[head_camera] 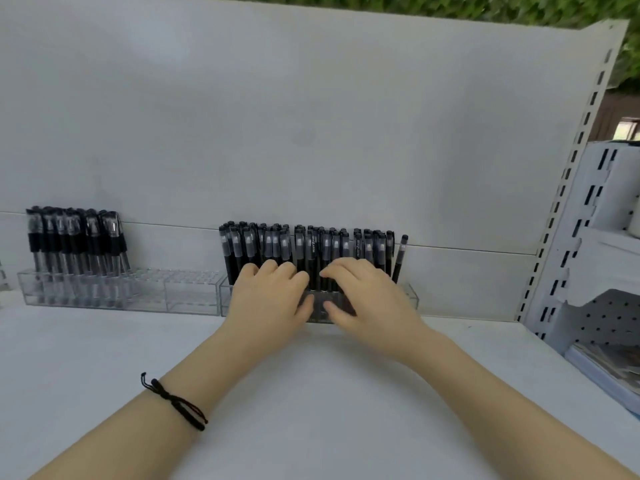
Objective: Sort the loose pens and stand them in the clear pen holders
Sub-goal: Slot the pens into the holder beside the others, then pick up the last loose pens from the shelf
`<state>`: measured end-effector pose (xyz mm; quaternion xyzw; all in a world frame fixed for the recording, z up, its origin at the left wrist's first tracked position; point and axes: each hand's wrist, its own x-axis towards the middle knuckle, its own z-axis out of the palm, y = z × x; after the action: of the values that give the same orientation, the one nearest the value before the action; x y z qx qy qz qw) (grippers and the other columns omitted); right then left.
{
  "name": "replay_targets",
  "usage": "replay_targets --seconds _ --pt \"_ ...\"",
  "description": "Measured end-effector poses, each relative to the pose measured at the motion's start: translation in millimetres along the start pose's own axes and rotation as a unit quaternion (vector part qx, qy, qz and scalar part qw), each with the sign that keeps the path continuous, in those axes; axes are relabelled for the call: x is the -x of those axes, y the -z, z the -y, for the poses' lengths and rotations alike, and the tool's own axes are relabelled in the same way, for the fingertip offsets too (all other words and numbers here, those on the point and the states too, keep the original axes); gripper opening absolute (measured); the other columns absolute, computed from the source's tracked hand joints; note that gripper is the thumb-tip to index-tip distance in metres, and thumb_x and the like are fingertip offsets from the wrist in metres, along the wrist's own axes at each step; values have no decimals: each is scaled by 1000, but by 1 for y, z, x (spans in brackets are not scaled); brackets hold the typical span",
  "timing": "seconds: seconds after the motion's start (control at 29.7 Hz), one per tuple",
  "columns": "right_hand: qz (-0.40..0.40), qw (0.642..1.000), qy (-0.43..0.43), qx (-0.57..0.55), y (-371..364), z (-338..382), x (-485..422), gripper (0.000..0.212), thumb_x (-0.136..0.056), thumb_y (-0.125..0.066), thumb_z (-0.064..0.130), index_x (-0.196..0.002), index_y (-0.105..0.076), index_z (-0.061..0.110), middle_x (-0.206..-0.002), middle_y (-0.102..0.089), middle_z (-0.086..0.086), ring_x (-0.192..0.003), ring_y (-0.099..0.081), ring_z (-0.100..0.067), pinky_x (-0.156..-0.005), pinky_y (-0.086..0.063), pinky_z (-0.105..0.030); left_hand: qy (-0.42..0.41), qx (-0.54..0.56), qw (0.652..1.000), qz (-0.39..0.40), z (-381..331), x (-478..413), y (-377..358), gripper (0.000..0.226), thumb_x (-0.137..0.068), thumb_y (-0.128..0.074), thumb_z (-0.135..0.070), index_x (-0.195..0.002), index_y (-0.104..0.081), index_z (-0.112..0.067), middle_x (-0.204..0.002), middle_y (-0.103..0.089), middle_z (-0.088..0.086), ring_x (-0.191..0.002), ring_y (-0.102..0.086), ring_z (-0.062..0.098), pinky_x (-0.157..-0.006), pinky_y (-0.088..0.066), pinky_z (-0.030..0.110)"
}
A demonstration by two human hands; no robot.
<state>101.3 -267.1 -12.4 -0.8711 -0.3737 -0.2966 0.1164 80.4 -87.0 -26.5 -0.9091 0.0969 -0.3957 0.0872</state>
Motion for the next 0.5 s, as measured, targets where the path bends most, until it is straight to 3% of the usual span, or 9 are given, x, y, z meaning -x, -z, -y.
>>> replay_targets --seconds 0.2,0.44,0.5 --pt "83 995 57 12 -18 22 5 49 -92 -50 38 -139 -43 26 -140 -46 11 -129 -41 -10 -102 -39 -33 -51 -39 998 11 36 34 28 28 -81 -41 -37 -69 -57 -17 -62 -53 0 -59 -52 25 -59 -38 34" --pt "118 991 42 45 -34 86 -24 51 -97 -45 44 -145 -36 30 -145 -40 14 -131 -38 -9 -105 -33 -29 -89 -98 983 127 142 89 35 41 -84 -35 -42 -89 -68 -17 -91 -68 8 -80 -61 32 -78 -49 45" --pt "117 991 22 55 -68 164 -76 51 -97 -47 44 -144 -37 29 -143 -42 11 -130 -40 -12 -102 -34 -30 -77 -93 982 144 238 123 37 41 -85 -35 -43 -88 -68 -18 -90 -68 7 -78 -62 30 -76 -49 44"
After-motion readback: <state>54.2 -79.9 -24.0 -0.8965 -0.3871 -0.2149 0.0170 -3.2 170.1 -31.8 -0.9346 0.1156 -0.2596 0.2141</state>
